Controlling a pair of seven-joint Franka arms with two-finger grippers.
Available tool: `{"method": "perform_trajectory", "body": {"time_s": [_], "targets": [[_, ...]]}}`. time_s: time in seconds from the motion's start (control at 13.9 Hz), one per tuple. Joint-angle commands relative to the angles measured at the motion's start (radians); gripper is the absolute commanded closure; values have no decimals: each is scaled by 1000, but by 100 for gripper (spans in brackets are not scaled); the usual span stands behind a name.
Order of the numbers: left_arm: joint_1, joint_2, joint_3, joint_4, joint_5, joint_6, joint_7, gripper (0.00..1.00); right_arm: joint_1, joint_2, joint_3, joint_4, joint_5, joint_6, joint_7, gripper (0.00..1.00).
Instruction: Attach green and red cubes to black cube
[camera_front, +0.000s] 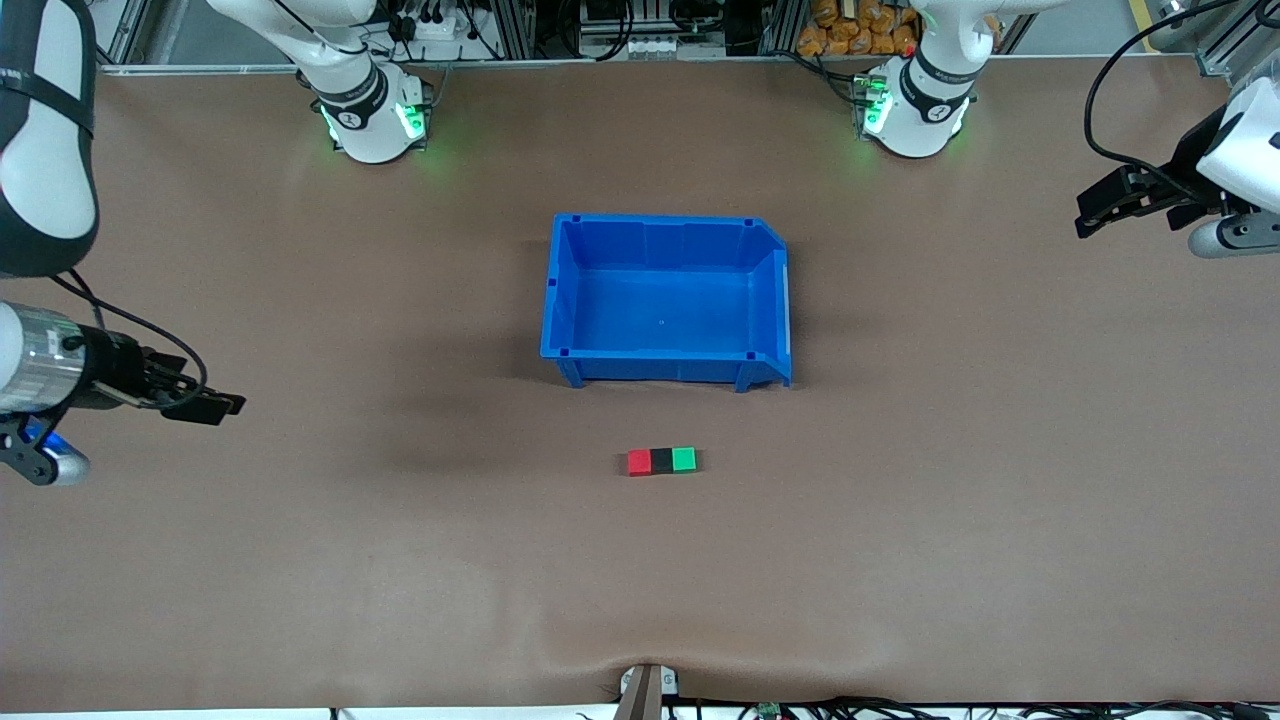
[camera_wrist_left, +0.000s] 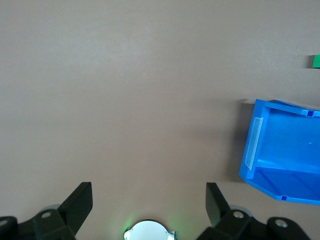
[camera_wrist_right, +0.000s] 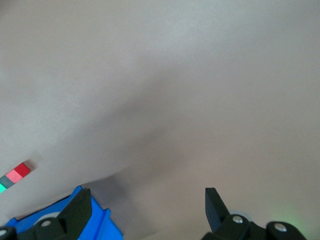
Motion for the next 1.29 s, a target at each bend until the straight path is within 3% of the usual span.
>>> {"method": "perform_trajectory", "body": {"time_s": [0.0,1.22], "targets": [[6,-15,-2,-4,-8,-2,10,0,17,-59,-23,-44,-38,-31,-79,0],[6,-12,-1,-5,-8,-1,10,0,23,-140,-50,-40,-58,-63,-297,0]]}}
